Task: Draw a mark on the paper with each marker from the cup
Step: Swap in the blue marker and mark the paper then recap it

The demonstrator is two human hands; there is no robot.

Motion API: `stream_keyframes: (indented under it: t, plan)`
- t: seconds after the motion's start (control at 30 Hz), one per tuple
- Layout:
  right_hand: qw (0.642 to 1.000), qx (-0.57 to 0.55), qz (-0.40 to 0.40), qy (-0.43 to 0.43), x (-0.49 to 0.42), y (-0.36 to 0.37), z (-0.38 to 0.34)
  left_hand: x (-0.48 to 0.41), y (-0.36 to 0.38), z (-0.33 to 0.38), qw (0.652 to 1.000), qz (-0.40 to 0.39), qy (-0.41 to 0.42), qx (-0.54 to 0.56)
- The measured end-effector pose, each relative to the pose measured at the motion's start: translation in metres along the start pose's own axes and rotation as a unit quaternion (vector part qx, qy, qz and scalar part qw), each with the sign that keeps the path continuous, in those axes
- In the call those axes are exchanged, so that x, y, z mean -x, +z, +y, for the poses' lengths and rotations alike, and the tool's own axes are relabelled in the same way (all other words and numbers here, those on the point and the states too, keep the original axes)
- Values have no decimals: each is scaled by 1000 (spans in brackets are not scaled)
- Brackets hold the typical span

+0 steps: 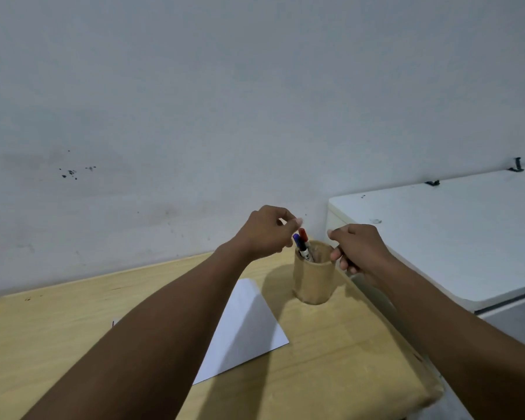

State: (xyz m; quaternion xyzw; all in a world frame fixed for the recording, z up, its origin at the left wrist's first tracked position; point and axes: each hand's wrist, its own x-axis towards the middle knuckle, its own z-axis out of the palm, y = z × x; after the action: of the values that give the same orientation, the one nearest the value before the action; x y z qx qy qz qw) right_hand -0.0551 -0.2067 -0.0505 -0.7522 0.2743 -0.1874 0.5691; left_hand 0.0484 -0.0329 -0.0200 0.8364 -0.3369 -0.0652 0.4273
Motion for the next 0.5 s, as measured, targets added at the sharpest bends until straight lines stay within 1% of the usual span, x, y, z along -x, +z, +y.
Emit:
stream_keyframes:
  t: [0.07, 0.17, 0.23, 0.4, 0.5]
  plan:
    - [1000, -4, -5, -5, -1, -1, 0, -6, 6, -5, 999, 21, -10, -25]
    - [1000, -13, -13, -14, -4, -2, -1, -11, 15, -9, 997, 2, -6, -76]
    - [999, -21, -17, -18, -4, -2, -4, -12, 21, -11, 996, -4, -2, -87]
    - [998, -48, -22, -17, 1, 0, -12, -12, 25, -17, 996, 22, -7, -81]
    - [997, -70, -33, -26, 9, 7, -23, -7, 7, -11, 998, 55, -9, -36]
